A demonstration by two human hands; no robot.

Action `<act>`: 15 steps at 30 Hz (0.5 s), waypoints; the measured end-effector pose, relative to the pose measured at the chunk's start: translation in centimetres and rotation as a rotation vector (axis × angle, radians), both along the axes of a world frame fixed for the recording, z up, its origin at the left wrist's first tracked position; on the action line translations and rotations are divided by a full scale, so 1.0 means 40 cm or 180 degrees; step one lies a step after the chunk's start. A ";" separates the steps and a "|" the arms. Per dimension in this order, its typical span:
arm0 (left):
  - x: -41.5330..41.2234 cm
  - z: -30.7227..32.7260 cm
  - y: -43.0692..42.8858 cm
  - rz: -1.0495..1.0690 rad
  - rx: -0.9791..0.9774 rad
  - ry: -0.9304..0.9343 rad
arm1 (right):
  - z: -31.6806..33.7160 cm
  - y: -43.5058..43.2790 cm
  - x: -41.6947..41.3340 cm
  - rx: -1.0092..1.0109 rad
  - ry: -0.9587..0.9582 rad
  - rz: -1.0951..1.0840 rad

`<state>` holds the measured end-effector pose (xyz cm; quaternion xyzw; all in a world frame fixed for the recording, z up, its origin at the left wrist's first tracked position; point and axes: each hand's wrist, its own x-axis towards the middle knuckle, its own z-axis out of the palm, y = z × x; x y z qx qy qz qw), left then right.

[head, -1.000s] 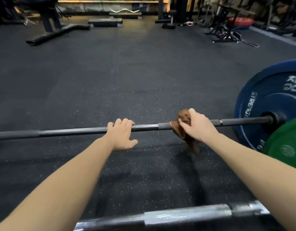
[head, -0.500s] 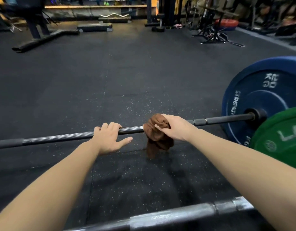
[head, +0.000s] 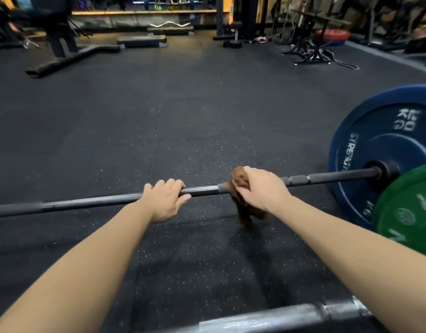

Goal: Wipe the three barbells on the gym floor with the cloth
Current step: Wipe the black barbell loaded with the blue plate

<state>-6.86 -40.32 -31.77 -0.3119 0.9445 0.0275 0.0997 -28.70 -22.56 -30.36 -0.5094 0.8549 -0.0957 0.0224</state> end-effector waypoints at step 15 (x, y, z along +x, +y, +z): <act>-0.003 0.010 0.012 0.0047 -0.0111 -0.0032 | 0.037 0.057 -0.062 0.0090 -0.0347 0.0503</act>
